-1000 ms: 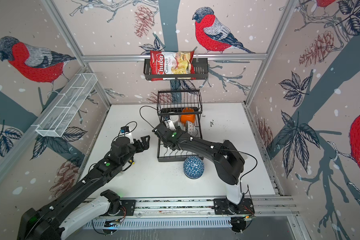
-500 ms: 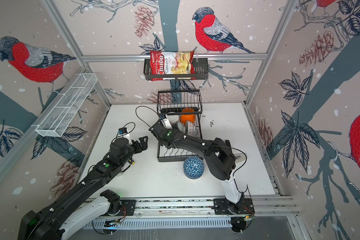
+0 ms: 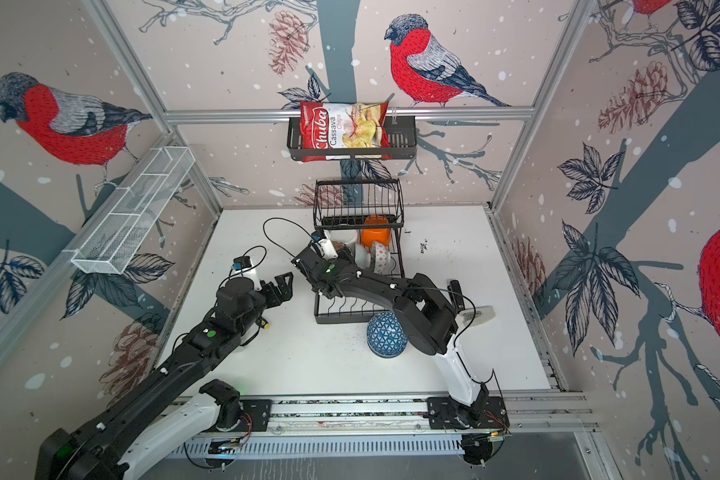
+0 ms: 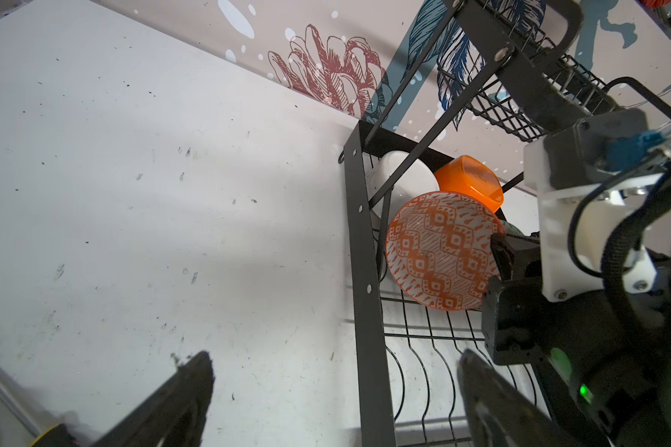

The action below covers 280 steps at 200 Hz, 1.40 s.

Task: Load the bowls into the dish rack
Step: 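Lower the orange-patterned bowl with the right gripper into slots beside the teal bowl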

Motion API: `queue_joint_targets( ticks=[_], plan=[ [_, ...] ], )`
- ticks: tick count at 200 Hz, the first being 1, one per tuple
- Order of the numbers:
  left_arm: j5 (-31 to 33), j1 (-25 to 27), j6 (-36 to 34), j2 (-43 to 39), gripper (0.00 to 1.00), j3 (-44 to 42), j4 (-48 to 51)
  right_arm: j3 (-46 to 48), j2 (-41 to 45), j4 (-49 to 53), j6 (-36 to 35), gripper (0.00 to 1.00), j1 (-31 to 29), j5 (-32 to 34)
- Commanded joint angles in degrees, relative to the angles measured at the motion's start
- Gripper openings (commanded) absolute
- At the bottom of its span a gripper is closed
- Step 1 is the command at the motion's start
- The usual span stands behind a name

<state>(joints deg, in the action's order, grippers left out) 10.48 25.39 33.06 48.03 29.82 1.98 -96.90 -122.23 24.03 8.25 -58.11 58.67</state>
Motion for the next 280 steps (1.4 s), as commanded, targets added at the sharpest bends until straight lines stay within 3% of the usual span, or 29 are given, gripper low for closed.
queue_joint_targets(
  ticks=[1, 105, 280],
  plan=[
    [0.24, -0.15, -0.26, -0.47, 0.97, -0.36, -1.74, -1.13, -1.3, -2.93, -2.16, 0.0, 0.01, 4.06],
    [0.2, -0.34, -0.49, -1.16, 0.97, -0.81, -1.78, -2.84, -5.81, -9.04, -9.48, 0.0, 0.11, 10.44],
    [0.68, -0.44, -0.75, -2.06, 0.97, -0.67, -1.51, -3.38, -10.28, -15.77, -16.0, 0.0, 0.29, 13.28]
  ],
)
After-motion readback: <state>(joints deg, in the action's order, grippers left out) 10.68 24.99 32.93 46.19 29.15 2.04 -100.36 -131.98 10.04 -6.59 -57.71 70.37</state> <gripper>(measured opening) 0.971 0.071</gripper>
